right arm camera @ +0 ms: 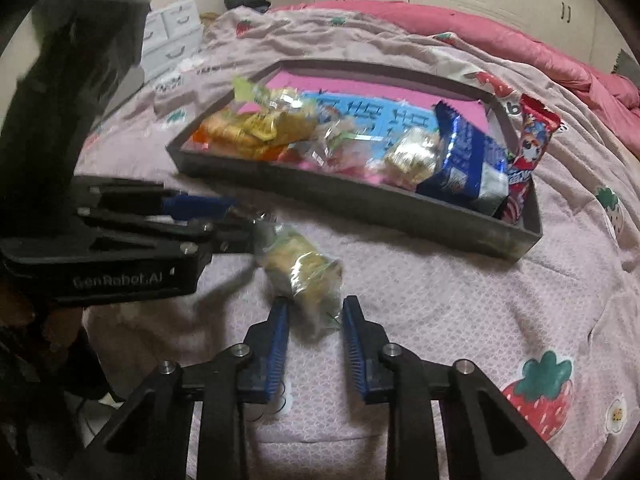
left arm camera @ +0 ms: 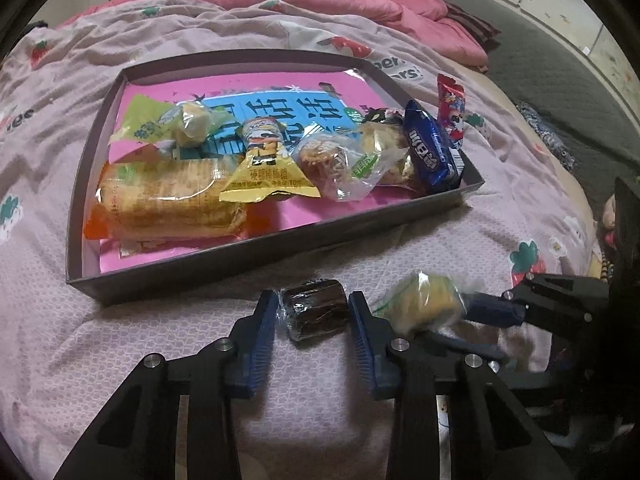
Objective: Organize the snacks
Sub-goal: 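Move both open tools back to the chocolate and round cookie bag beside the tray, then grasp the brown chocolate with the left tool while the right tool grasps the round cookie bag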
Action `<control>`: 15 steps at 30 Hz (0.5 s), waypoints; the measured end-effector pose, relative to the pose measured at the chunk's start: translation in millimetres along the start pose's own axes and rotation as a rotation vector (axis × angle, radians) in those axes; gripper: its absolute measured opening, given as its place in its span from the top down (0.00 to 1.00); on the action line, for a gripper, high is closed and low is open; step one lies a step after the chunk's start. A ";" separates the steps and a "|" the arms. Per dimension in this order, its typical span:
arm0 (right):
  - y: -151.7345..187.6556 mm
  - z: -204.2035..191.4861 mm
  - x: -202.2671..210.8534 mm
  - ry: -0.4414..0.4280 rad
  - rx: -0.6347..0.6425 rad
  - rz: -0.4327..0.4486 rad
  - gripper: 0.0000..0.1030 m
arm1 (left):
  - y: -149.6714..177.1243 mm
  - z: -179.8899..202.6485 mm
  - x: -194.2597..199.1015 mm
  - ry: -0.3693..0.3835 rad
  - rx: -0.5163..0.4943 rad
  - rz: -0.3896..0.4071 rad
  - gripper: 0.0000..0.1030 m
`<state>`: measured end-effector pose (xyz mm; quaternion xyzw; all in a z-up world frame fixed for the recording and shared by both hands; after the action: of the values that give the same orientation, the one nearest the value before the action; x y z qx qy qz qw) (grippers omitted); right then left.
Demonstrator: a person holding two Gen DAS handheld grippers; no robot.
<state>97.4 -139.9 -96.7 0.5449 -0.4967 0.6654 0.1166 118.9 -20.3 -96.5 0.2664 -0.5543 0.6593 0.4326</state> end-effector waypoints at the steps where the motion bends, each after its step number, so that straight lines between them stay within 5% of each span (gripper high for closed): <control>1: 0.2 1.2 -1.4 0.002 -0.004 -0.005 0.73 | -0.3 -0.3 -0.5 0.001 -0.001 -0.001 0.63; 5: -1.0 2.0 -5.4 0.010 -0.009 -0.017 0.69 | -0.1 -3.0 -0.4 0.012 0.013 -0.005 0.63; 9: -5.6 1.1 -4.8 0.011 0.003 0.013 0.52 | 0.1 -2.3 0.0 0.012 0.010 -0.006 0.63; 15: -15.2 3.8 -11.8 0.003 0.024 0.041 0.51 | -0.1 -2.7 -0.5 0.014 0.012 -0.006 0.63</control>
<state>114.8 -131.1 -98.8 0.5351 -0.4996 0.6743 0.0973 119.6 -17.9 -97.5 0.2662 -0.5465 0.6632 0.4367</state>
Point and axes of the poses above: each gripper's, at about its wrist camera, not at the fingertips, and x roughly against the way its jaws point, z to its right, y to its underside, the point moved 1 cm from there along -x, roughly the way its jaws point, and after that the axes turned 1 degree about y, right-handed, at the moved point
